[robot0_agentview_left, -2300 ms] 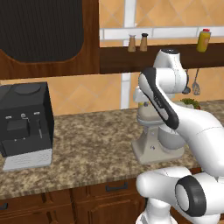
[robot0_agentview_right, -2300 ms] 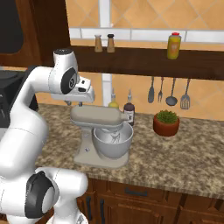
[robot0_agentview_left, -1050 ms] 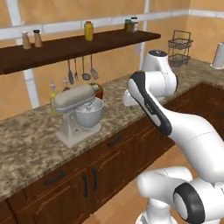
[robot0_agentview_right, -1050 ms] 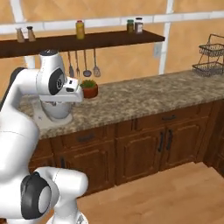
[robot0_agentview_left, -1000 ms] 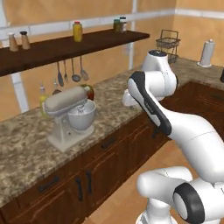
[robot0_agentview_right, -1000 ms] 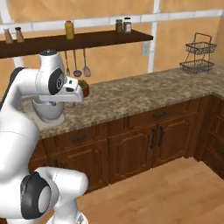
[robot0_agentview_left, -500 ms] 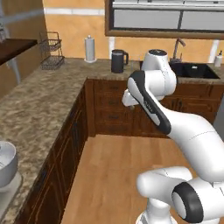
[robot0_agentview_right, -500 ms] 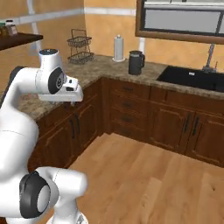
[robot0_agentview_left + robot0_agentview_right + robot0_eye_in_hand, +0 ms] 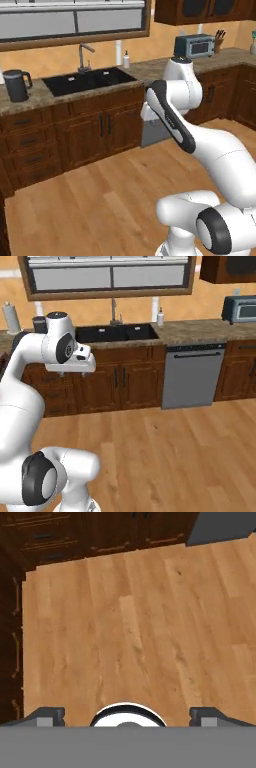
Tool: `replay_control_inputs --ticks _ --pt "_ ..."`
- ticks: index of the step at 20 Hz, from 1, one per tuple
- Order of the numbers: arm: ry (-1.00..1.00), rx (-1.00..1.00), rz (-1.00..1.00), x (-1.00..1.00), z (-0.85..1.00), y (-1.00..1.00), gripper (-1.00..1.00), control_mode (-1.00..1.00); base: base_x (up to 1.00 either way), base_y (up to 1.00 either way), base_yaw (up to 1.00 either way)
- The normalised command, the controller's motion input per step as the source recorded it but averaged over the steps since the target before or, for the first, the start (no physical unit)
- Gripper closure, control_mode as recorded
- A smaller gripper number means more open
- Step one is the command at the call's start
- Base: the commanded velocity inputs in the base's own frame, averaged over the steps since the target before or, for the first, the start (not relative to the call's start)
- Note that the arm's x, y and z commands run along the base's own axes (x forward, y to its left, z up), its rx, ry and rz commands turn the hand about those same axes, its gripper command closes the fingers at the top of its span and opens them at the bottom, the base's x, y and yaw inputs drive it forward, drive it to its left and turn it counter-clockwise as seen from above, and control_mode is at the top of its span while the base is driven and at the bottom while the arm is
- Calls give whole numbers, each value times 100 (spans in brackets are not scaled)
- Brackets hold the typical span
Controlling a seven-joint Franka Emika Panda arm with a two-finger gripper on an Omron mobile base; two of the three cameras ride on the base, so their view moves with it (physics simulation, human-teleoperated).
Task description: Navigate to the stove.
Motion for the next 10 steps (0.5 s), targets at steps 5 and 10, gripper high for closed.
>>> replay_control_inputs --ticks 5,10 --pt "0 0 0 0 0 0 -100 100 18 34 -94" --pt "0 0 0 0 0 0 -100 100 17 34 -95"
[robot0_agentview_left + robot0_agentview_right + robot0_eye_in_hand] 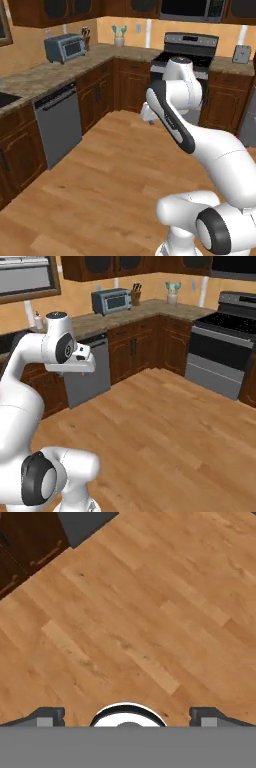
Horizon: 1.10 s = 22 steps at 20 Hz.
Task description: Navigate to the stove.
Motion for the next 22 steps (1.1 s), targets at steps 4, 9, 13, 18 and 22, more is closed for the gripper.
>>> replay_control_inputs --ticks 4,9,13,18,22 --pt "0 0 0 0 0 0 -100 100 32 38 -91" --pt "0 0 0 0 0 0 -100 100 89 65 -58" --pt "0 0 0 0 0 0 -100 100 100 86 -14" --pt "0 0 0 0 0 0 -100 100 100 38 -4" --pt "0 0 0 0 0 0 -100 100 100 12 -9"
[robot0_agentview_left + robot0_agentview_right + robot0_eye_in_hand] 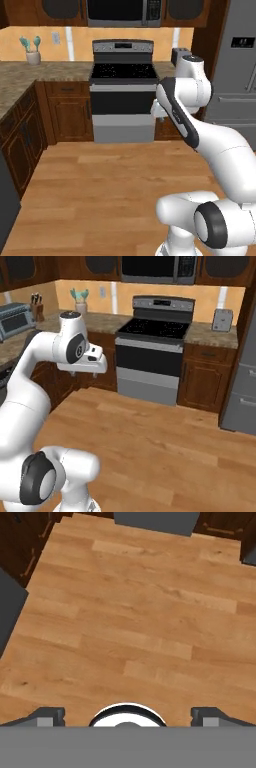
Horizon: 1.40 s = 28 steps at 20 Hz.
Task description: Navigate to the stove.
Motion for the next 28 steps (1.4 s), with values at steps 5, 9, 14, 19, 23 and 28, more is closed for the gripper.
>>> replay_control_inputs --ticks 5,9,14,19,23,28 --pt "0 0 0 0 0 0 -100 100 100 41 -20" --pt "0 0 0 0 0 0 -100 100 100 23 -2" --pt "0 0 0 0 0 0 -100 100 100 33 0" --pt "0 0 0 0 0 0 -100 100 100 30 -3" --pt "0 0 0 0 0 0 -100 100 100 25 -10" --pt "0 0 0 0 0 0 -100 100 100 38 -30"
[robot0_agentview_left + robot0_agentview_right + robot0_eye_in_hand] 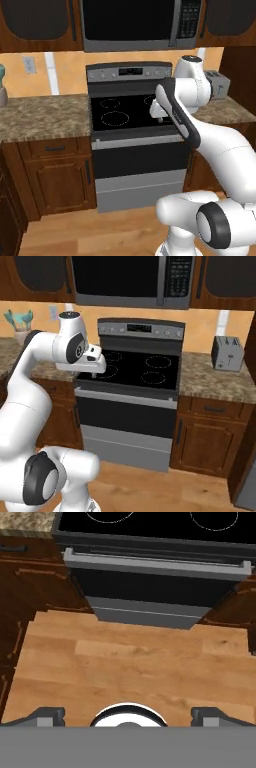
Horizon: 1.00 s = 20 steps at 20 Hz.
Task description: Navigate to the stove.
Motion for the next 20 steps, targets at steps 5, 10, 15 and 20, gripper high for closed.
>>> replay_control_inputs --ticks 5,10,15,20 --pt "0 0 0 0 0 0 -100 100 100 60 -24" --pt "0 0 0 0 0 0 -100 100 97 21 -2" --pt "0 0 0 0 0 0 -100 100 90 4 0" --pt "0 0 0 0 0 0 -100 100 79 3 0"
